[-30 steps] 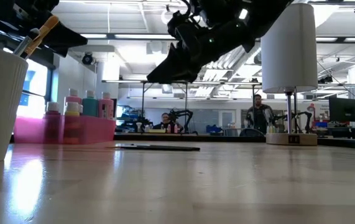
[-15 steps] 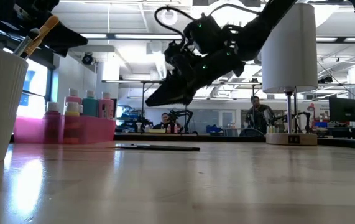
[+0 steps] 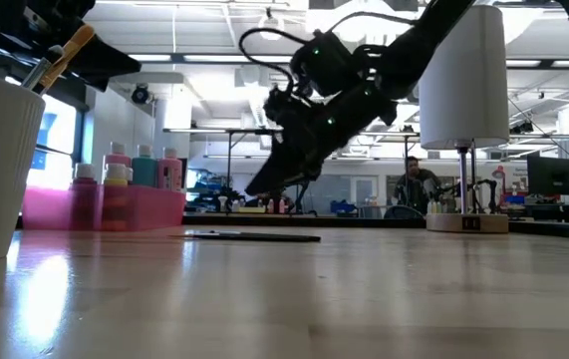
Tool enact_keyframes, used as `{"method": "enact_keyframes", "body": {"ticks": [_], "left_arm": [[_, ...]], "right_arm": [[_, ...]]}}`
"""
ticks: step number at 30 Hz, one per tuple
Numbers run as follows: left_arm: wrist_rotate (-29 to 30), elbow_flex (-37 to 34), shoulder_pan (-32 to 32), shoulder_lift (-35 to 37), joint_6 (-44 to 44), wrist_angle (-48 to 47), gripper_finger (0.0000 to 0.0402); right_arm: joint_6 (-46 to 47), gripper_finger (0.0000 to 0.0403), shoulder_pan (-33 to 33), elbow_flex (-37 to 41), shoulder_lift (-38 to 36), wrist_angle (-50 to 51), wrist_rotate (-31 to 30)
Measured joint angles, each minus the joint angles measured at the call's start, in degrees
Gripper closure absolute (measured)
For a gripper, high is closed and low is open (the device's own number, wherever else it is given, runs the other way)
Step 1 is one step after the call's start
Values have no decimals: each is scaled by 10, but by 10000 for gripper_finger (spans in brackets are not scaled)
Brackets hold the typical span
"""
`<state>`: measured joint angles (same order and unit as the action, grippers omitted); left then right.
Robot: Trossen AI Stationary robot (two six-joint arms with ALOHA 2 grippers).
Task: Pick & Place Paint Supplies
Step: Put the silver paintbrush into the light brown cup
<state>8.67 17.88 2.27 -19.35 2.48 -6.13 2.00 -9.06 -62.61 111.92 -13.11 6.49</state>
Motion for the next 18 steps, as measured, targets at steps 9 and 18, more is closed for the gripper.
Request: {"method": "enact_keyframes", "body": {"ticks": [9, 18], "left_arm": [[0, 0, 0, 0, 0, 0, 394], [0, 0, 0, 0, 0, 0, 394]], "right_arm": [[41, 336, 2, 1, 0, 125, -32], [60, 336, 14, 0, 0, 147, -1]]}}
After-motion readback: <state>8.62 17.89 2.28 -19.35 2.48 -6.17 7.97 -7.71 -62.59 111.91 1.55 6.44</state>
